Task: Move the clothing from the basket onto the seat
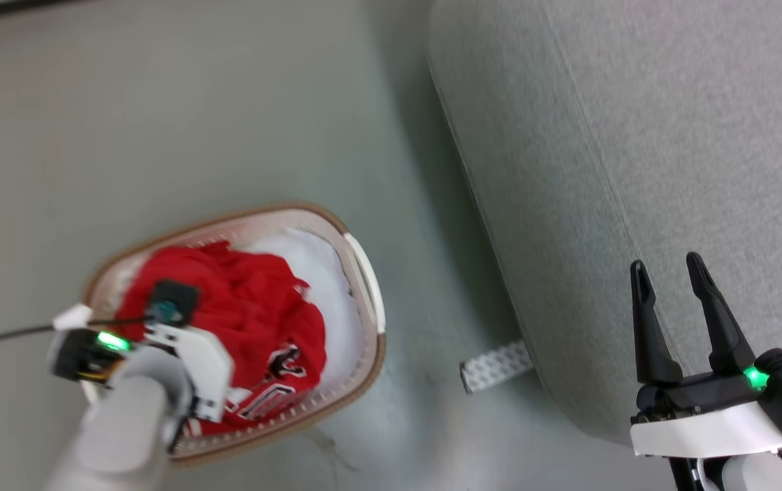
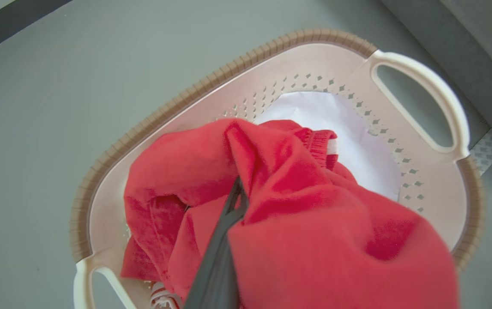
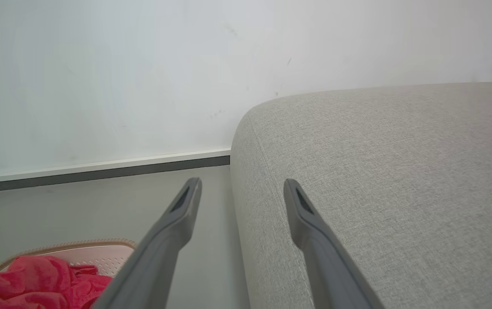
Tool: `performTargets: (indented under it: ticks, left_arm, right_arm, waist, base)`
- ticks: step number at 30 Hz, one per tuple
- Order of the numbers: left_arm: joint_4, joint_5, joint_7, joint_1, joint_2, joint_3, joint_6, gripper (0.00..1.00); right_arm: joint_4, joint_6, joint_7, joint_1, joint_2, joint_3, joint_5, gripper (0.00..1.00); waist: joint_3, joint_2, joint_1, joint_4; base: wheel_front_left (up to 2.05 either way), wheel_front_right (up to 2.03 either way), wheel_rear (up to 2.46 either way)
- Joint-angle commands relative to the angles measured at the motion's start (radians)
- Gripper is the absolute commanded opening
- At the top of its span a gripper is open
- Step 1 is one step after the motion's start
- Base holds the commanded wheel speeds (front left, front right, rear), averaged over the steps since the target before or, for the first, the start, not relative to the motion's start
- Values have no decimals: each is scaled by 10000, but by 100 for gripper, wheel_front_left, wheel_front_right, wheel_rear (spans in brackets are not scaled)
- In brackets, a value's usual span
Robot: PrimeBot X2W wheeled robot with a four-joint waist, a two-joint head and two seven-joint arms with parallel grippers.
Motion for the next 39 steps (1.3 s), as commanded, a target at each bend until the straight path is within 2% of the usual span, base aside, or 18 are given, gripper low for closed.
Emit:
performTargets:
  ticks: [1,8,16,21,28,39]
  left_arm:
    - [50,-206,-230,219,-217,29,-38,0]
    - [86,-852,-1146,789,-1265,36,-268,0]
    - [-517,-1513,-1269,1325,-1779,-168,-548,0]
    - [-1466,-1956,-1075,1739,-1879,-294,-626,0]
    - [-3149,-2350,-373,2161,-1895,-411,-575,0]
    - [-7032,-3228,1239,2565,-1636,-36,-483,0]
  right_arm:
    - [88,-22,2,122,-32,-79,-77,100]
    - [450,-22,3,633,-37,-137,-554,100]
    - [829,-22,2,1510,-37,-241,-854,100]
    - [999,-22,2,2051,-36,-277,-966,100]
    - [1009,-22,2,2447,-34,-411,-874,100]
    - [847,-22,2,2721,-36,-418,-871,100]
  waist:
    - [-730,0,-1,415]
    - [-2714,0,-1,1328]
    - [-4700,0,-1,2212]
    - [-5599,0,-1,2539]
    - [-6129,0,-1,2796]
    - [-6590,0,-1,3141]
  base:
    - [0,0,0]
    - [0,0,0]
    - [0,0,0]
    - [0,0,0]
    - [0,0,0]
    - [0,0,0]
